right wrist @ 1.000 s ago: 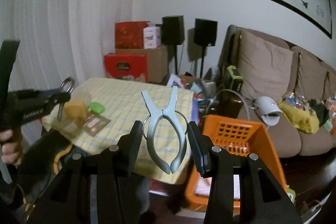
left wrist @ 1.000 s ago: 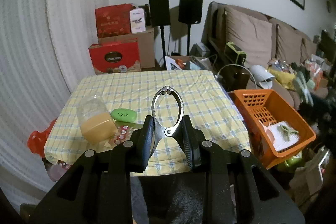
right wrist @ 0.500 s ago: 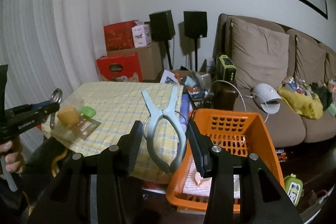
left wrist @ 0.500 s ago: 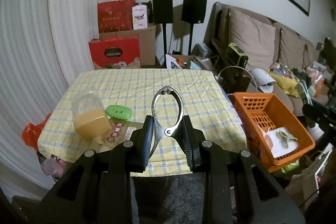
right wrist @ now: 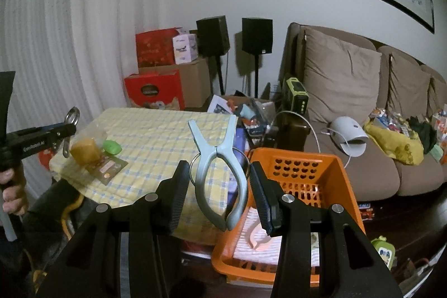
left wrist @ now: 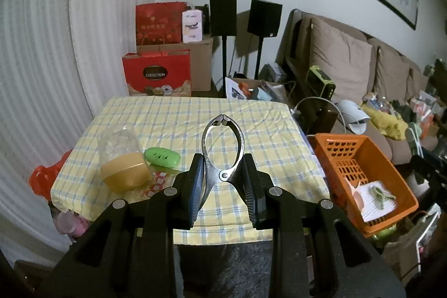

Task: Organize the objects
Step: 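Carry the silver clip in the left gripper while the right carries the clothespin toward the basket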

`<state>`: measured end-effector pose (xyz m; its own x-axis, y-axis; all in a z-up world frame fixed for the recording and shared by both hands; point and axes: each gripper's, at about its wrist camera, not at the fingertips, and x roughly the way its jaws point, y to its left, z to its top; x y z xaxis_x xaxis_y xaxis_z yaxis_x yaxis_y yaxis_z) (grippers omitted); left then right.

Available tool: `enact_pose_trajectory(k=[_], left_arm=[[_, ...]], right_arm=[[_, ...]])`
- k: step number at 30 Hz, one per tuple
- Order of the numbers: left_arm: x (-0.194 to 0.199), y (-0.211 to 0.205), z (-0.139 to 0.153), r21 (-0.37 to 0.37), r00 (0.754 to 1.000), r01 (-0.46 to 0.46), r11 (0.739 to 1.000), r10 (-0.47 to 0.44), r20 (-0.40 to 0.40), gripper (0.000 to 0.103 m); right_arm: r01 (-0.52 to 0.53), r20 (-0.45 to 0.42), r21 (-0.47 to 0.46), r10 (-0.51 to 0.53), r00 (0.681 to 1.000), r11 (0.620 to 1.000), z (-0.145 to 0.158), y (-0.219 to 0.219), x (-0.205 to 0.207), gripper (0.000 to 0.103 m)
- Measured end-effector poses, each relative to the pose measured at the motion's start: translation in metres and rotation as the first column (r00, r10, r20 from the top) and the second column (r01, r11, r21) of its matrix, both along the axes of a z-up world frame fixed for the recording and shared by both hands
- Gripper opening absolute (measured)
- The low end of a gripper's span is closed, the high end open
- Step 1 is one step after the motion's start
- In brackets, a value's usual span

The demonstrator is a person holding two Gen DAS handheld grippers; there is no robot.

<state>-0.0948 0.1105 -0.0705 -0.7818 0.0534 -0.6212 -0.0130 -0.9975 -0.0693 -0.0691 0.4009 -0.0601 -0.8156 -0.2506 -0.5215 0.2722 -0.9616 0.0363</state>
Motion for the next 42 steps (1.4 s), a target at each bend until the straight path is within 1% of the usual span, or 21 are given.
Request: enact_pose_trajectory(k=[5, 10, 16, 21, 26, 30, 38, 42], left_arm=[[-0.003, 0.010, 0.000, 0.020, 0.999, 0.031, 0.999, -0.032, 0.018, 0.025], [-0.007, 0.030, 0.005, 0.034, 0.997, 0.071, 0.997, -0.071, 0.009, 0.025], [-0.012, 0.050, 0.006, 0.028, 0.994, 0.110, 0.994, -0.110, 0.015, 0.025], [-0.015, 0.062, 0.005, 0.033, 0.990, 0.136, 0.990, -0.137, 0.026, 0.025], [-0.014, 0.078, 0.013, 0.035, 0.984, 0.175, 0.984, -0.176, 0.015, 0.025], [-0.012, 0.090, 0.021, 0.035, 0.980, 0.201, 0.979, -0.201, -0.007, 0.025], [-0.014, 0.106, 0.029, 0.043, 0.973, 0.232, 0.972, -0.232, -0.018, 0.025], [-0.010, 0.108, 0.035, 0.059, 0.968, 0.252, 0.966, -0.251, -0.021, 0.025]], right_arm=[[0.009, -0.005, -0.012, -0.009, 1.000, 1.000, 0.002, 0.008, 0.002, 0.045], [0.027, 0.002, -0.019, -0.027, 1.000, 0.999, 0.002, 0.017, 0.000, 0.045], [0.044, 0.000, -0.031, -0.044, 0.999, 0.999, 0.005, 0.025, 0.001, 0.045], [0.075, 0.017, -0.040, -0.075, 0.997, 0.996, 0.004, 0.036, -0.002, 0.045], [0.108, 0.023, -0.041, -0.108, 0.994, 0.993, 0.005, 0.046, -0.003, 0.045], [0.170, 0.055, -0.027, -0.168, 0.984, 0.985, 0.002, 0.049, -0.007, 0.045], [0.184, 0.062, -0.026, -0.182, 0.981, 0.983, 0.002, 0.054, -0.007, 0.045], [0.173, 0.072, -0.052, -0.169, 0.983, 0.984, 0.002, 0.060, -0.006, 0.045]])
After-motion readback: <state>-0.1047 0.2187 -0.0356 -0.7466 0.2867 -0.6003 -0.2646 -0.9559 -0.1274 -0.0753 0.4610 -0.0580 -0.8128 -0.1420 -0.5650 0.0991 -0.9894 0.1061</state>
